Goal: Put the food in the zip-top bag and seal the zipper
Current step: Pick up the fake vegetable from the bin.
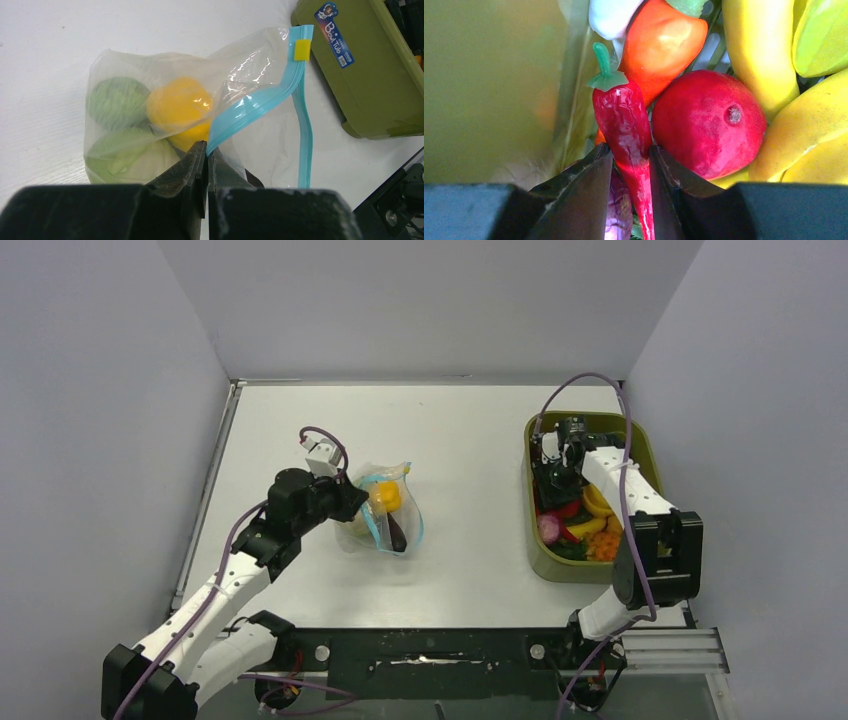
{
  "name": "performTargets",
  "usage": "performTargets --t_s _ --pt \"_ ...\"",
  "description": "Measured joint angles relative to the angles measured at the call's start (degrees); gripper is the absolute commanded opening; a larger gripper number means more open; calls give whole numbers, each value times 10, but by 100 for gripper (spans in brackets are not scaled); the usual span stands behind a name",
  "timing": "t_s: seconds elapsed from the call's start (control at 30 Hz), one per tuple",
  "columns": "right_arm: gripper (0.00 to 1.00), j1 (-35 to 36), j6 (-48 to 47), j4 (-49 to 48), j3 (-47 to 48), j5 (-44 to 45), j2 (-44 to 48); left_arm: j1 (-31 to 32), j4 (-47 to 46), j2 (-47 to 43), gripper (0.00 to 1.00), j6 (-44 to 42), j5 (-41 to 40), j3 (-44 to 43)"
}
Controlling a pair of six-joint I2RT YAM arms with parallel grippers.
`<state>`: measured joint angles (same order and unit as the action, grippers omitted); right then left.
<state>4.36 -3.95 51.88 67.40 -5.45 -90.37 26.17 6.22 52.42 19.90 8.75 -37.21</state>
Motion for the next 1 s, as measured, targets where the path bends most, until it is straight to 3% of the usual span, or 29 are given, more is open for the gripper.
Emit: performTargets --t_s 0.1,0.2,1.0 --pt "13 0 -2 0 0 4 -1 0 0 0 0 0 -2 0" --pt "9 1 -2 0 0 8 0 0 0 1 0 0 -5 0" --pt "6 18 23 -14 5 101 159 0 -13 6 0 22 -1 -1"
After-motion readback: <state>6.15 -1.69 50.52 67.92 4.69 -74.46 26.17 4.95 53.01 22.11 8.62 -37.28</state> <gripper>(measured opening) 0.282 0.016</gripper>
